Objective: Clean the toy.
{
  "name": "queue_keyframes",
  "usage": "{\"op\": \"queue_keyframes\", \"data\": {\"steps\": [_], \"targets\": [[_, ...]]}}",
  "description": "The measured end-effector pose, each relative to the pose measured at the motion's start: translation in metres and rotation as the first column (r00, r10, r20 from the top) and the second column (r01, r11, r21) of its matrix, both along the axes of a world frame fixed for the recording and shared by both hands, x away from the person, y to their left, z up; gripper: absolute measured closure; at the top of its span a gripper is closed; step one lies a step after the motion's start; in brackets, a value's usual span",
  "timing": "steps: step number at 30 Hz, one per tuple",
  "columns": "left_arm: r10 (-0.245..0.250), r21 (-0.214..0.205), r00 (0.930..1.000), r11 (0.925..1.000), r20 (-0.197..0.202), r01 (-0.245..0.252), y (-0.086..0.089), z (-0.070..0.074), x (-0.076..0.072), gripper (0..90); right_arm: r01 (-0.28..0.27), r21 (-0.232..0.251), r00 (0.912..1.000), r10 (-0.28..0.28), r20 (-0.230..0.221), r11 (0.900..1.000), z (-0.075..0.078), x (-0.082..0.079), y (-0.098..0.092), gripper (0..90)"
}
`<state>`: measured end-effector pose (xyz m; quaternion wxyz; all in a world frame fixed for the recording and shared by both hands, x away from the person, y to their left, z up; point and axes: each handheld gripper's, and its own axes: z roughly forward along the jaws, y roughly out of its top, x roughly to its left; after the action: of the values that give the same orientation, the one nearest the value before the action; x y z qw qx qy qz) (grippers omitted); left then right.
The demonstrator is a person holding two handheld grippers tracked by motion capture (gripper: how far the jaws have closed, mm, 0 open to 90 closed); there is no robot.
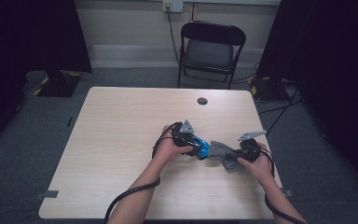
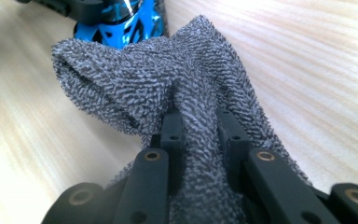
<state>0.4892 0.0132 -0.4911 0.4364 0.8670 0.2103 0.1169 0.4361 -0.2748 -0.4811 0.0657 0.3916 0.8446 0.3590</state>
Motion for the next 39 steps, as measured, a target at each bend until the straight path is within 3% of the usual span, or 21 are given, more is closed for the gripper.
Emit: {"op": "queue_keyframes", "data": {"steps": [12, 20, 23, 39], "targets": [[0.006, -0.01, 1.0, 0.9999, 0.001, -0.006, 0.0, -0.001, -0.001, 7.5, 0.086, 0.002, 0.9942, -0.086, 0.065, 0.9963, 0.001, 0.0, 0.0, 76.1], [0.003, -0.011, 1.0, 0.9999, -0.001, -0.003, 0.0, -0.001, 0.0, 7.5, 0.027, 0.037, 0.9942, -0.031, 0.103, 0.999, 0.011, -0.009, 0.002, 76.0], [0.001, -0.012, 1.0, 0.9999, -0.001, -0.001, 0.0, -0.001, 0.0, 7.5, 0.008, 0.027, 0.9928, -0.012, 0.119, 0.9996, 0.015, -0.014, 0.003, 76.0], [-0.002, -0.005, 1.0, 1.0, -0.006, 0.002, 0.0, 0.0, 0.001, 7.5, -0.077, 0.073, 0.9841, 0.065, 0.165, 0.9943, 0.03, -0.044, 0.004, 76.4]]}}
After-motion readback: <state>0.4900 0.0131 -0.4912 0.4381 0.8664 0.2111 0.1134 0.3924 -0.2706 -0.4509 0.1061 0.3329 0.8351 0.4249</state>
